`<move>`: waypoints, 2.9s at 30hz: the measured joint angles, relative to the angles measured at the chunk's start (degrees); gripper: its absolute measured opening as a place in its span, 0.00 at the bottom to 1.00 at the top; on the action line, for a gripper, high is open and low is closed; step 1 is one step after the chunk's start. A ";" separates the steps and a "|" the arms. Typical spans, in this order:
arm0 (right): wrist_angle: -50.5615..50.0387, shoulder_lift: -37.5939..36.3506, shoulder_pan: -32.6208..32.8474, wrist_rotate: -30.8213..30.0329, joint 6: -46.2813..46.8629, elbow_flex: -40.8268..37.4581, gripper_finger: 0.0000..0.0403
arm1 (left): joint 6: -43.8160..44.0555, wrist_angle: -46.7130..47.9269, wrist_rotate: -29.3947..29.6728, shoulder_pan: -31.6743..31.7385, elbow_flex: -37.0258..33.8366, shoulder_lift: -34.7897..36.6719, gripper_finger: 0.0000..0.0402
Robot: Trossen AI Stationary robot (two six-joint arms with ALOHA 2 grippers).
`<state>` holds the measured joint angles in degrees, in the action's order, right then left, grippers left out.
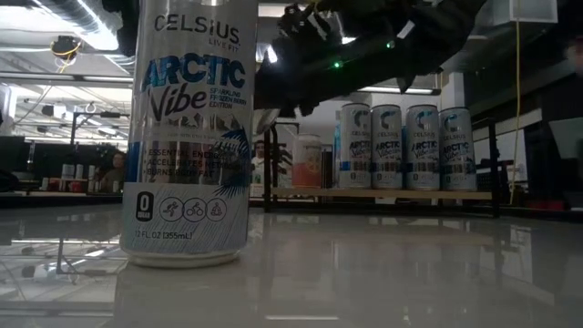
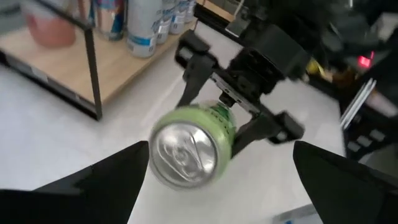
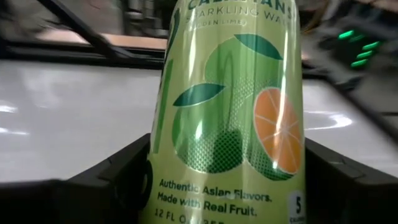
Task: Place canned beverage on shelf
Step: Put the green soda can on the shelf
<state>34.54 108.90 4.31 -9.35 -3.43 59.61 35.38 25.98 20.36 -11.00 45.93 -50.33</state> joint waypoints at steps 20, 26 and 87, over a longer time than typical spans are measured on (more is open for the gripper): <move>6.13 -0.09 6.54 -13.78 -16.58 0.00 0.75 | 11.21 -3.84 1.12 0.00 0.00 -3.35 0.97; 5.87 -0.11 6.54 -13.81 -16.63 0.00 0.75 | 12.26 -5.58 -0.50 -0.04 0.00 -6.63 0.97; 5.63 -0.11 6.54 -13.94 -16.66 0.00 0.79 | 12.72 -16.36 -1.47 -0.04 -0.07 -17.92 0.69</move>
<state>40.17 108.79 10.85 -23.29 -20.10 59.61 48.10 9.61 18.89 -11.05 45.87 -68.25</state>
